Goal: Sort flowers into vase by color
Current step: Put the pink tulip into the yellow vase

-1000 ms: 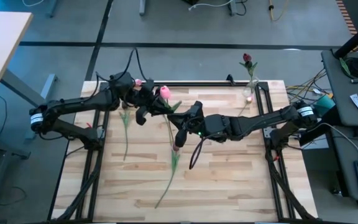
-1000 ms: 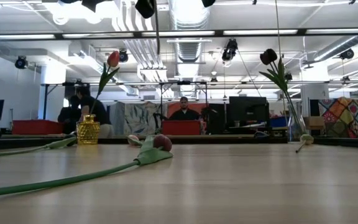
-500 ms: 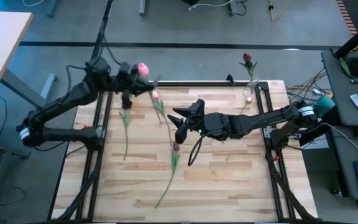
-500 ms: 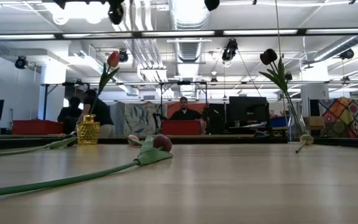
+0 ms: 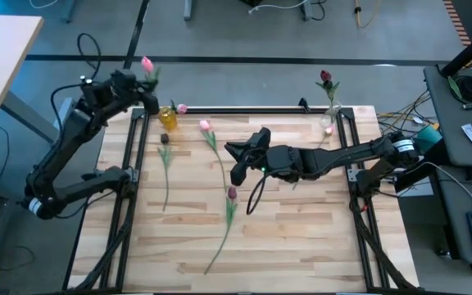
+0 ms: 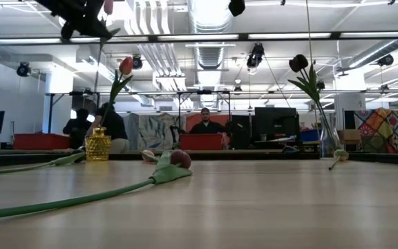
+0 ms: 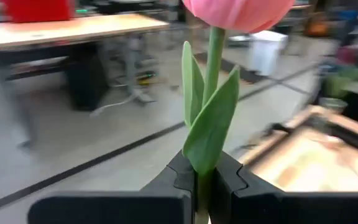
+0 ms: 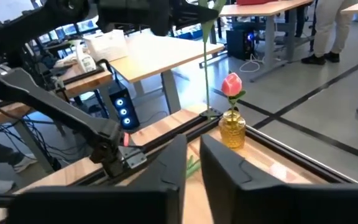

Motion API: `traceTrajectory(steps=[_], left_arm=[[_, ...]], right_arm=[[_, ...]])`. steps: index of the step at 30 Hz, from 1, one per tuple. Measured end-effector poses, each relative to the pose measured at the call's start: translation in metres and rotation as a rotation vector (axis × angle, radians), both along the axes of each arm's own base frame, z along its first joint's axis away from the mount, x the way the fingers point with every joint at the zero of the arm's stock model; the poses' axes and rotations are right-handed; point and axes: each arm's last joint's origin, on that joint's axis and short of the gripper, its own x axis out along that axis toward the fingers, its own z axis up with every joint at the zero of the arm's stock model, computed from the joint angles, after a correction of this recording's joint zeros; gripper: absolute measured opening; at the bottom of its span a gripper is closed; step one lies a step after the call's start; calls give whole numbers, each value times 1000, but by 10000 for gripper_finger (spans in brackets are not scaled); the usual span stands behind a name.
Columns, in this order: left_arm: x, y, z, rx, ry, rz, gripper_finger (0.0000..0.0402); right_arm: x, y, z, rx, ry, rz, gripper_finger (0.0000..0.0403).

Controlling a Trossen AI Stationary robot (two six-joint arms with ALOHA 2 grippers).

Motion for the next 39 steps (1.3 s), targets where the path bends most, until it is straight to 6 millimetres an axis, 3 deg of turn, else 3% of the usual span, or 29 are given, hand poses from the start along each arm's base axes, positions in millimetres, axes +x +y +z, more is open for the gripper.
traceTrajectory(steps=[5,17,27,39], left_arm=[[-5,20,-10,13,9,140,0],[7,64,-37,62,10,212,0],[2,67,-44,41,36,268,0],[0,65,-81,-128,128,275,10]], right_arm=[[0,-4,0,-19,9,-8,10],[1,-7,0,-22,10,-14,9],[1,-10,0,-37,19,-19,9],[1,-16,0,-48,25,-25,9]])
